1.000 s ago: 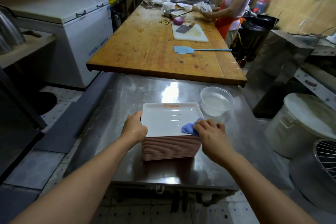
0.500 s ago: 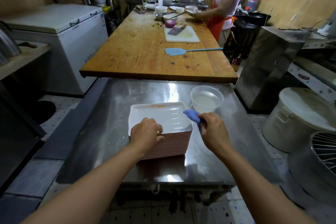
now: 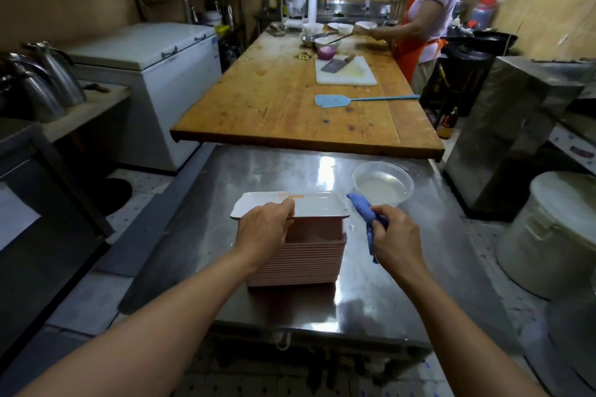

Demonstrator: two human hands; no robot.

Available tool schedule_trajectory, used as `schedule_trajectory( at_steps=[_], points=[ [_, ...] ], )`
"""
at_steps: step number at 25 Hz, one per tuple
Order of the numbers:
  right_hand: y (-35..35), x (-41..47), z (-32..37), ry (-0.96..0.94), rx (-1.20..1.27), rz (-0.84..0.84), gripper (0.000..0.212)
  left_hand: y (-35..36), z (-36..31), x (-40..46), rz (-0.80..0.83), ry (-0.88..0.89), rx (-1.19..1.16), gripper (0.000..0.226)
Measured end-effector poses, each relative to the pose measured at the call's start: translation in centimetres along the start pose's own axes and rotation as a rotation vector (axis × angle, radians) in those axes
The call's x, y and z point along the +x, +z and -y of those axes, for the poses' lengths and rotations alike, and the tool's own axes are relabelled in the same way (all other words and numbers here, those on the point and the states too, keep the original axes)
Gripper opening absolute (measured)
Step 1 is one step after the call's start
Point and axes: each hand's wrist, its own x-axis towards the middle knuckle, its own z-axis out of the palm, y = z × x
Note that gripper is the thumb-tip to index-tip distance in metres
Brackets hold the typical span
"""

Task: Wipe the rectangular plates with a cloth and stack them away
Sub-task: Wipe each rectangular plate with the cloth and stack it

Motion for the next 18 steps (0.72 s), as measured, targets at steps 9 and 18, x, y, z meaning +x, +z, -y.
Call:
schedule_trajectory(
  at_steps=[9,18],
  points=[
    [-2.1,1.5,6.0,-0.091,0.176,-0.177,0.024,-6.9,-0.3,2.5,-0.207,-0.244,-0.471,0.008],
    [-0.8,0.9,17.6,-0.478,0.147,-0.296,0.016,-11.9,1.9,0.3,-0.134,-0.445,-1.012,0.017]
  ],
)
